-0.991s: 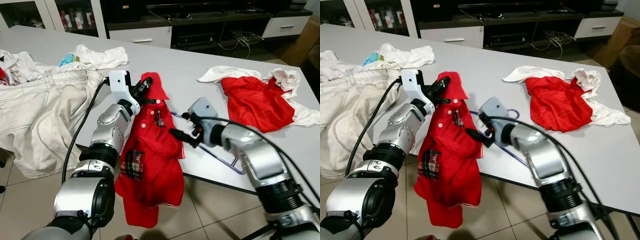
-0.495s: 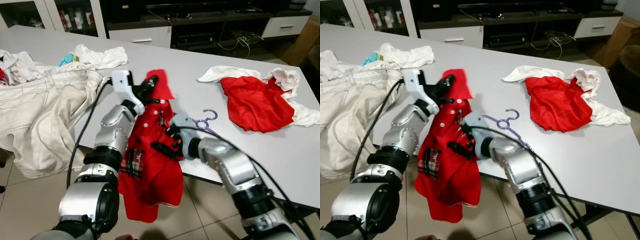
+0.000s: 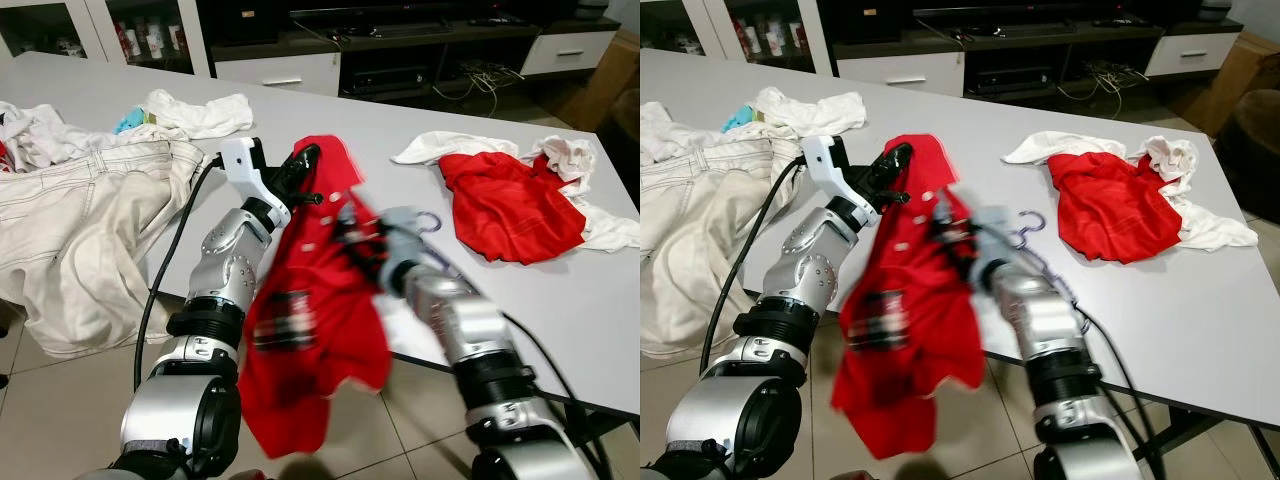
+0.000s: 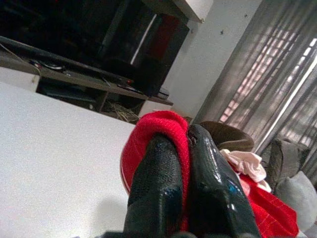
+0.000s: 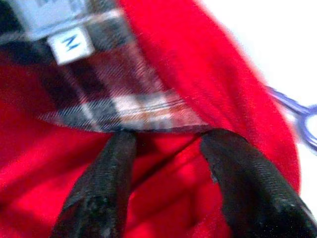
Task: Hang hanger
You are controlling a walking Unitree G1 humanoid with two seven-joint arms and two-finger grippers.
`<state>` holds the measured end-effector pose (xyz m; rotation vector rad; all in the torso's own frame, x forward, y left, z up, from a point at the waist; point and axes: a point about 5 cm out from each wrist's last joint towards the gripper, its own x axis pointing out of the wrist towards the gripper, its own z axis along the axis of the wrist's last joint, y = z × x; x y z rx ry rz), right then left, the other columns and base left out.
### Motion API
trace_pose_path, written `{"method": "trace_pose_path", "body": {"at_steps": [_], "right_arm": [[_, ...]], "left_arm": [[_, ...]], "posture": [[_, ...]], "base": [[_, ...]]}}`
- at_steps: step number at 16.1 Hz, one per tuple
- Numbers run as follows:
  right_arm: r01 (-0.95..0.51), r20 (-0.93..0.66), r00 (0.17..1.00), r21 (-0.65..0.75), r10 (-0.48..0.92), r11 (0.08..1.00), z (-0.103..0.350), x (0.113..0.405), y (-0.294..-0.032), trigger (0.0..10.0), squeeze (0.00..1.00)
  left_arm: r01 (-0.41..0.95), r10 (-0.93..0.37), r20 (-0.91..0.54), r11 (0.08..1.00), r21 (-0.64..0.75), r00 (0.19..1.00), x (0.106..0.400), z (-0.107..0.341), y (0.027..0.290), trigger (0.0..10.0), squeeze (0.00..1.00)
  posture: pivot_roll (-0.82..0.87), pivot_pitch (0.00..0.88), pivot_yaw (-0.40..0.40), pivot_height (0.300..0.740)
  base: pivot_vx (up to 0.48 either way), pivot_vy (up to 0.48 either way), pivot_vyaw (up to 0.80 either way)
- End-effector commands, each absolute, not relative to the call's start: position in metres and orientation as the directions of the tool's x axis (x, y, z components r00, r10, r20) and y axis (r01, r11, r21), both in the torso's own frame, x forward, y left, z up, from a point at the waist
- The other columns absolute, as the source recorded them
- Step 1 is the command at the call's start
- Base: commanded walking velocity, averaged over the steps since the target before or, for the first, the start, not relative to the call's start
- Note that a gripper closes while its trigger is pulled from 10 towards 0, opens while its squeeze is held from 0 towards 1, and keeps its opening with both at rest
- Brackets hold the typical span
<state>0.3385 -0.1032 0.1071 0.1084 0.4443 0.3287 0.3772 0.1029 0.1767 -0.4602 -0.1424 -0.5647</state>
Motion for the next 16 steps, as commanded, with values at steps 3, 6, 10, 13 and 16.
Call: {"method": "trace_pose_path", "body": {"at_steps": [3, 6, 10, 13, 16], "right_arm": [[-0.128, -0.352, 0.920, 0.141, 0.170, 0.982, 0.117, 0.347, -0.130, 0.0, 0.00], [-0.040, -0.288, 0.955, 0.113, 0.071, 0.993, 0.128, 0.352, -0.142, 0.0, 0.00], [0.027, -0.114, 0.993, 0.076, -0.018, 0.997, 0.161, 0.362, -0.155, 0.0, 0.00], [0.038, -0.090, 0.995, 0.068, -0.032, 0.997, 0.163, 0.364, -0.157, 0.0, 0.00], [0.004, -0.078, 0.997, 0.034, -0.001, 0.999, 0.155, 0.363, -0.154, 0.0, 0.00]], "left_arm": [[0.585, -0.494, 0.316, 0.718, -0.378, 0.810, 0.374, 0.187, 0.103, 0.0, 0.00], [0.609, -0.540, 0.282, 0.711, -0.350, 0.793, 0.370, 0.183, 0.098, 4.1, 0.00], [0.606, -0.586, 0.159, 0.748, -0.270, 0.795, 0.357, 0.156, 0.100, 10.0, 0.00], [0.540, -0.541, 0.071, 0.803, -0.252, 0.838, 0.352, 0.137, 0.110, 10.0, 0.00], [0.489, -0.504, -0.045, 0.854, -0.179, 0.863, 0.337, 0.110, 0.121, 10.0, 0.00]], "posture": [[-0.08, 0.000, 0.001, 0.740], [-0.09, 0.000, 0.002, 0.740], [-0.08, 0.000, -0.002, 0.740], [-0.07, 0.000, -0.006, 0.740], [-0.06, 0.000, -0.009, 0.740]], "base": [[0.000, 0.000, 0.00], [0.000, 0.000, 0.00], [0.000, 0.000, 0.00], [0.000, 0.000, 0.00], [0.000, 0.000, 0.00]]}}
